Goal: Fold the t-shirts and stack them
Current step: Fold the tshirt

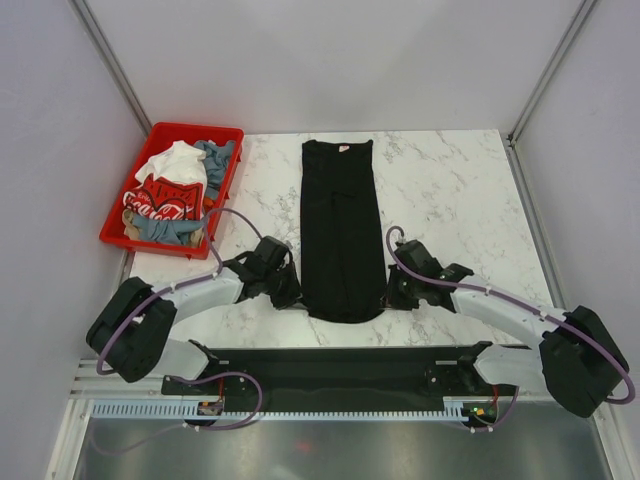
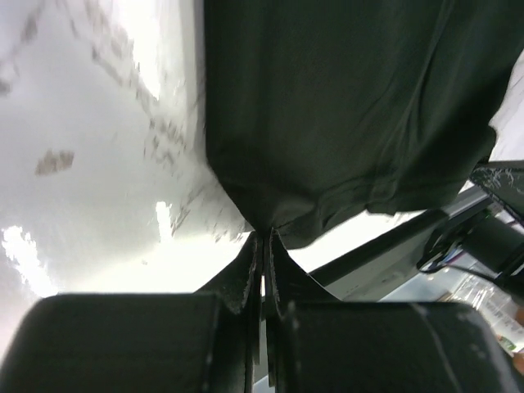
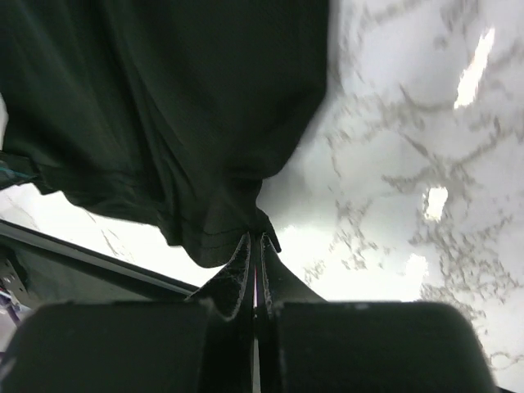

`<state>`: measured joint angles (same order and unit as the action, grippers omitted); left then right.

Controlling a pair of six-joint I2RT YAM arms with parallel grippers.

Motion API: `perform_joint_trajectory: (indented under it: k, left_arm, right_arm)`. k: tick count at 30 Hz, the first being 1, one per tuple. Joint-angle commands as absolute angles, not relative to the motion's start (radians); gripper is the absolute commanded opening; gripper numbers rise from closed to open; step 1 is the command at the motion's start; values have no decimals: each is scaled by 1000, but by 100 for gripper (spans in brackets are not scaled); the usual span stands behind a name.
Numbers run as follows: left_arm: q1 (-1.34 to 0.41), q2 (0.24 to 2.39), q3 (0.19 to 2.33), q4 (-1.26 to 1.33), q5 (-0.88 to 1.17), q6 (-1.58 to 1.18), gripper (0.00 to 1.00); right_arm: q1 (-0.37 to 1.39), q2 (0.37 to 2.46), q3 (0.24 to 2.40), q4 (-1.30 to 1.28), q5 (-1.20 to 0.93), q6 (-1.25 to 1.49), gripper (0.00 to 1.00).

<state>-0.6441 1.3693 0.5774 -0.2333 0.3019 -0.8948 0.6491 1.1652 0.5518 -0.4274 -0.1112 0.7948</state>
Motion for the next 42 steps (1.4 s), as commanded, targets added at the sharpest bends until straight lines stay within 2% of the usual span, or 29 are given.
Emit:
perform_joint_trajectory:
  k: [1,9,20,31,42]
  left_arm:
    - [-614,1411,667,-221,325,-925,2]
    - [-500,1540,804,-241,399,-842,2]
    - [-345,1769,1163,-319,443,-773,2]
    - [-276,2026,1512,-350,482,-756,2]
    - [-232,2152,1660,-357,492,-759,2]
  right_arm:
    - [649,1224,662,-416,-52,741,0]
    - [589,1420,866,-422,-29,638,0]
    - [459,1686,1204,-459,-6,515,0]
    - [354,1953,1541,-500,-60,476,0]
    - [308,2092,1716,-508,-98,457,0]
